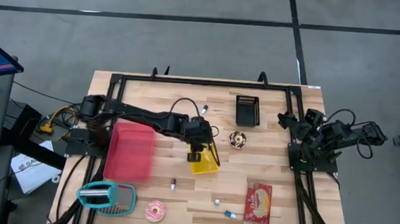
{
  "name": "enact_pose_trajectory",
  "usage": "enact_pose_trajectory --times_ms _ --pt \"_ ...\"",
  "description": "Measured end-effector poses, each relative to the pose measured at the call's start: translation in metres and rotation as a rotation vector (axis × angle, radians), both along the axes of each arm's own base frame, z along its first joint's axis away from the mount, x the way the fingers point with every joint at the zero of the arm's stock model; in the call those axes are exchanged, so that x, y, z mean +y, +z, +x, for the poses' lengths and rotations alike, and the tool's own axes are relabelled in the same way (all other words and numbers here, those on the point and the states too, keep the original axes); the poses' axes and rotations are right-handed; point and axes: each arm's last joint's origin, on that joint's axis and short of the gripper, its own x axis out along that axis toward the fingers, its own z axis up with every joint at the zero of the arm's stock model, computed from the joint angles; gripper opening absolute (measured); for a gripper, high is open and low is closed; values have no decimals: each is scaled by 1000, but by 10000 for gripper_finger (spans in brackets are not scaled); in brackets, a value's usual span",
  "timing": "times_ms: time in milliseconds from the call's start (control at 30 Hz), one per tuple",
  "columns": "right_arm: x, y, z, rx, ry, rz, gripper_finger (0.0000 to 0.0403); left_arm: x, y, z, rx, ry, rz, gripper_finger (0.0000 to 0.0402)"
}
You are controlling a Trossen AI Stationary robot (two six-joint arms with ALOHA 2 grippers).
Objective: Pick & Place Food Item
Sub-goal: Put the red food coloring bottle into the yellow bin
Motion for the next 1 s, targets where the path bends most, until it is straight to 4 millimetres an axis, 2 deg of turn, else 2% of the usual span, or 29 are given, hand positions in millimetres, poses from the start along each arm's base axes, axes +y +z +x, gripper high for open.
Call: enact_pose_trajectory --times_ms 100,267,400,500,667,767,833,1000 --pt "0 0 0 -5 1 1 203 -5 18 -12 -3 -28 -52 124" --pt "1 1 -1 -9 9 3 203 -24 53 -45 14 -164 -186 124" --pt "2 1 0 -11 25 4 203 -54 73 -77 -29 -306 -237 124" --pt "3 1 0 -11 31 6 203 -77 73 -99 -16 -358 -229 124" --pt "4 1 1 -5 30 10 203 -110 49 -119 72 -363 -233 124" --pt "4 1 2 -5 26 12 203 -130 27 -125 105 -402 -156 124" --pt "4 1 2 -8 25 13 203 -137 10 -127 146 -420 -64 124" --pt "4 1 3 -1 18 18 203 -138 -26 -119 208 -447 55 124"
